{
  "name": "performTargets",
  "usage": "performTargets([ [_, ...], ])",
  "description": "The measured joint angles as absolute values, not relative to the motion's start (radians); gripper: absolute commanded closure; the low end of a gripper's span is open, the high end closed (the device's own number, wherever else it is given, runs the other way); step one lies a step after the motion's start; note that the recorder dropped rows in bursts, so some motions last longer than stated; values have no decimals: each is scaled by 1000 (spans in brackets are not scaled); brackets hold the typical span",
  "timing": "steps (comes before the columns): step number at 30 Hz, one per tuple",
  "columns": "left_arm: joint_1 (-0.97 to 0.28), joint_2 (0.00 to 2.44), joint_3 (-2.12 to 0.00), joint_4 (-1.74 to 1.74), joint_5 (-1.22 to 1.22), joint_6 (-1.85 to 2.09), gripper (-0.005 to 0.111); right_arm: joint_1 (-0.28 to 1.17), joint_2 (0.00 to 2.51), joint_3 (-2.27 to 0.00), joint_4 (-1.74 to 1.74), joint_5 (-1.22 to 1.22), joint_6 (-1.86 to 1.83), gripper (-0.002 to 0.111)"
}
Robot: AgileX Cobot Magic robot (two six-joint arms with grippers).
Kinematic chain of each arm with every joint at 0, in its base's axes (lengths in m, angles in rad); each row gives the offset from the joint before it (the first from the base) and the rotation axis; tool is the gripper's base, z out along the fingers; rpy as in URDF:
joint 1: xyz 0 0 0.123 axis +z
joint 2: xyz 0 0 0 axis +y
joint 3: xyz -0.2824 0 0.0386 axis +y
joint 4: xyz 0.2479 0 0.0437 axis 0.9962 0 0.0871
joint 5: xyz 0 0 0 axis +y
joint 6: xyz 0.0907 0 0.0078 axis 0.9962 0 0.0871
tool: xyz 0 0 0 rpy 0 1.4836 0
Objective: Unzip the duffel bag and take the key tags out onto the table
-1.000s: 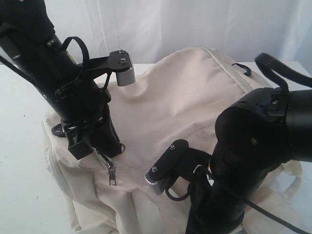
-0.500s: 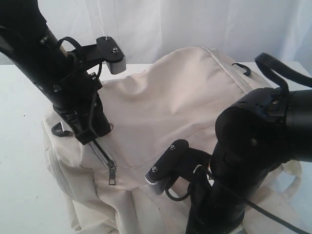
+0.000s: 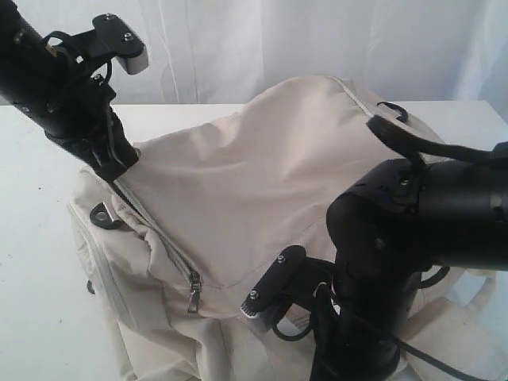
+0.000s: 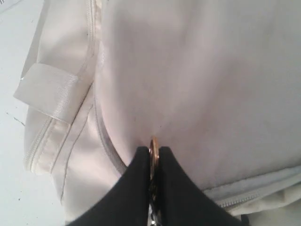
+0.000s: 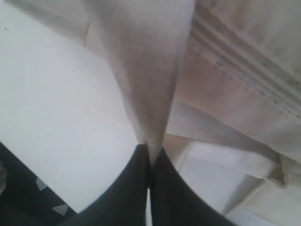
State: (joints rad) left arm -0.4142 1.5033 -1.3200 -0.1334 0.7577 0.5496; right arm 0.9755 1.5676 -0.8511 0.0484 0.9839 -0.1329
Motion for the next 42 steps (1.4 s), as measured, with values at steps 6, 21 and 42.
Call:
performTargets([
  [6,-406,1502,-1322,-191,796,666,107,975,1559,-869,19,925,-129,76],
  [21,-404,1502,-1322,-322,816,787,107,1024,1475,-990,154,357,-241,36],
  [42,-404,1502,-1322,-338,817,787,107,1124,1624,-1005,158,403,-281,108],
])
